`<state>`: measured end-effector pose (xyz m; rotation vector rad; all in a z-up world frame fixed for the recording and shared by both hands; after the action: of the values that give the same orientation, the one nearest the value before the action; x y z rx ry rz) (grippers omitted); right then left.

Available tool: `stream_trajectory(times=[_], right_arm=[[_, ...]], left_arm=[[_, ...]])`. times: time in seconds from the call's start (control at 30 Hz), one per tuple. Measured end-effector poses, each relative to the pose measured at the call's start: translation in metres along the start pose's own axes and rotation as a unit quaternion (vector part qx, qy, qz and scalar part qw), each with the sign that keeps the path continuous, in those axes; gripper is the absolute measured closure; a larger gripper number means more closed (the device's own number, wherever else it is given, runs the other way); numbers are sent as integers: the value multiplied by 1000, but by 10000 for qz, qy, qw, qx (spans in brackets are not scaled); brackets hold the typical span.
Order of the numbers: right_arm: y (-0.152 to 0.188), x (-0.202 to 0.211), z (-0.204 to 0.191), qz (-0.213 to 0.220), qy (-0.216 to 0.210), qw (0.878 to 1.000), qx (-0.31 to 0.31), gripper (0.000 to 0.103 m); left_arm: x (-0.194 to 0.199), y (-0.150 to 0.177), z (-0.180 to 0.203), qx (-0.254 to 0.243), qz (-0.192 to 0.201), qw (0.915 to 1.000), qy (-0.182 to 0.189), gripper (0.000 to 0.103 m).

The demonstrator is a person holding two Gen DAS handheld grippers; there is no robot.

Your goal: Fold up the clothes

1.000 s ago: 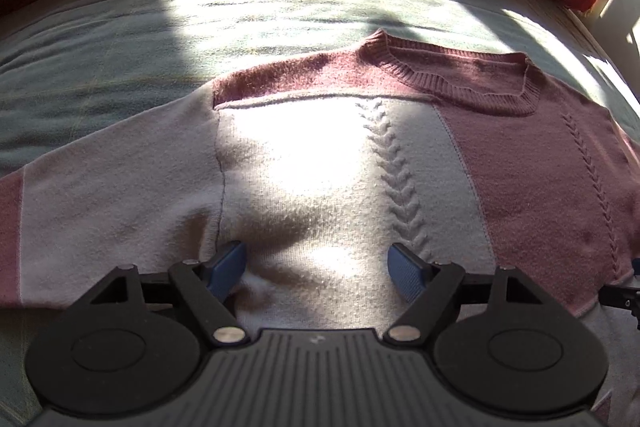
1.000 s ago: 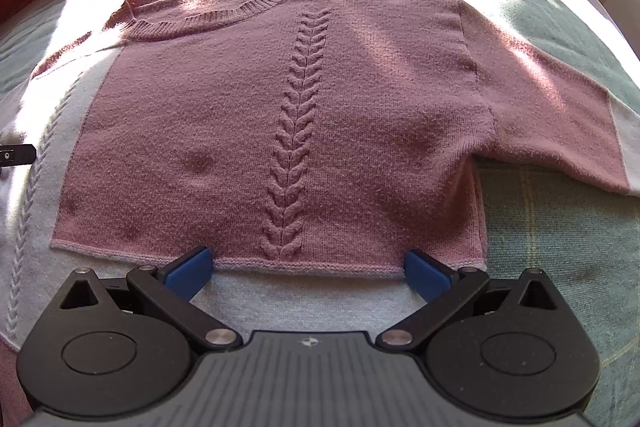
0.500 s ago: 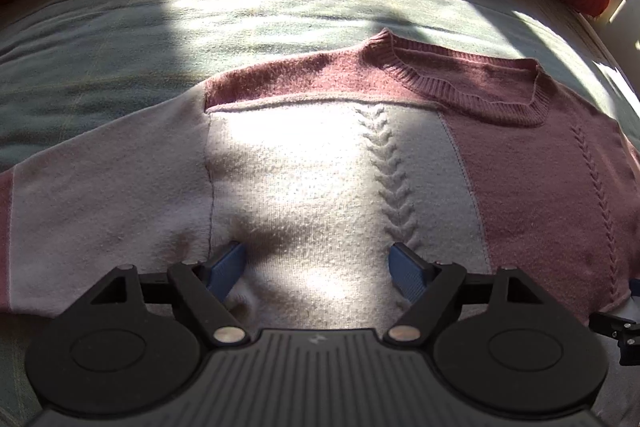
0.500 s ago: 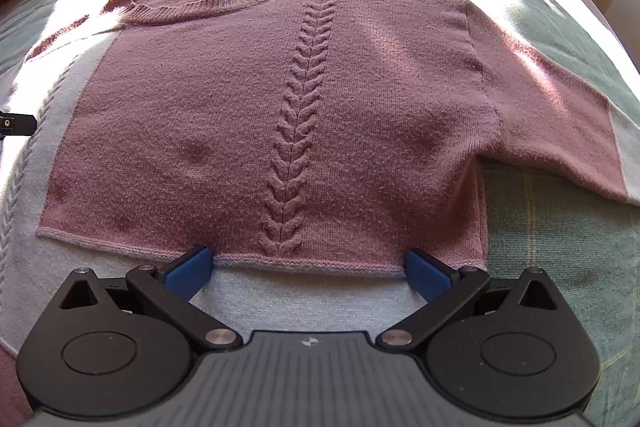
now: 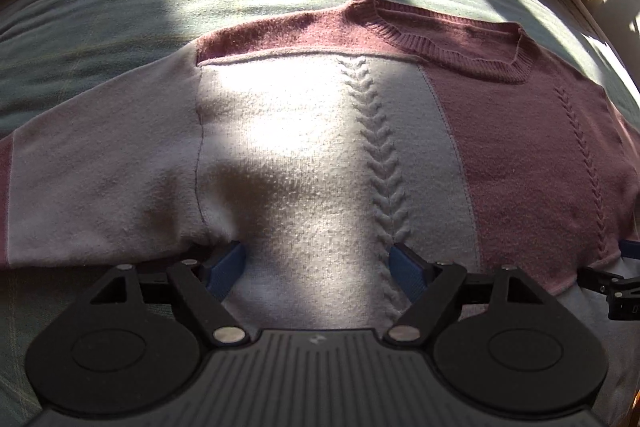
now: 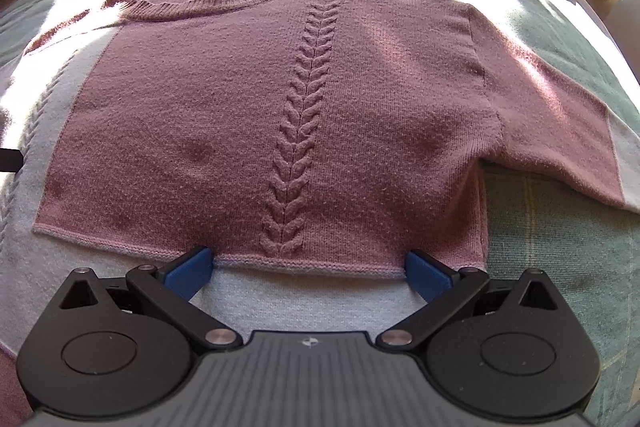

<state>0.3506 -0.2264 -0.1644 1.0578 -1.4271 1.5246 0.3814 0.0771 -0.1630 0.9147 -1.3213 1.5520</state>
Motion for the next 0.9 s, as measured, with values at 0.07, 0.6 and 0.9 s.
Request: stream_trajectory(times=[0.07,0.6,0.9], right_arm=[[0,0,0,4,-14,10000,3,0],[0,1,-1,14,-1,10000,25,0],[-1,1,-2,-45,37,10000,17,0]], left_arm=[[15,-3,-1,51,33,9998,180,24],[21,30,-2,212,-381,9989,155,26],[36,49,25,-101,-669,9950,738,26]])
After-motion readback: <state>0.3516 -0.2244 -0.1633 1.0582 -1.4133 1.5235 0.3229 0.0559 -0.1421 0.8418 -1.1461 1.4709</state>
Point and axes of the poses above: each gripper's, at about its wrist camera, not at the fingertips, and x roughly against the way its jaws point, z to its right, y to its underside, the point moved 2 cm from there along -x, roughly the way its jaws point, and after that the axes turned 4 degrees about x, right-handed, at the moved point
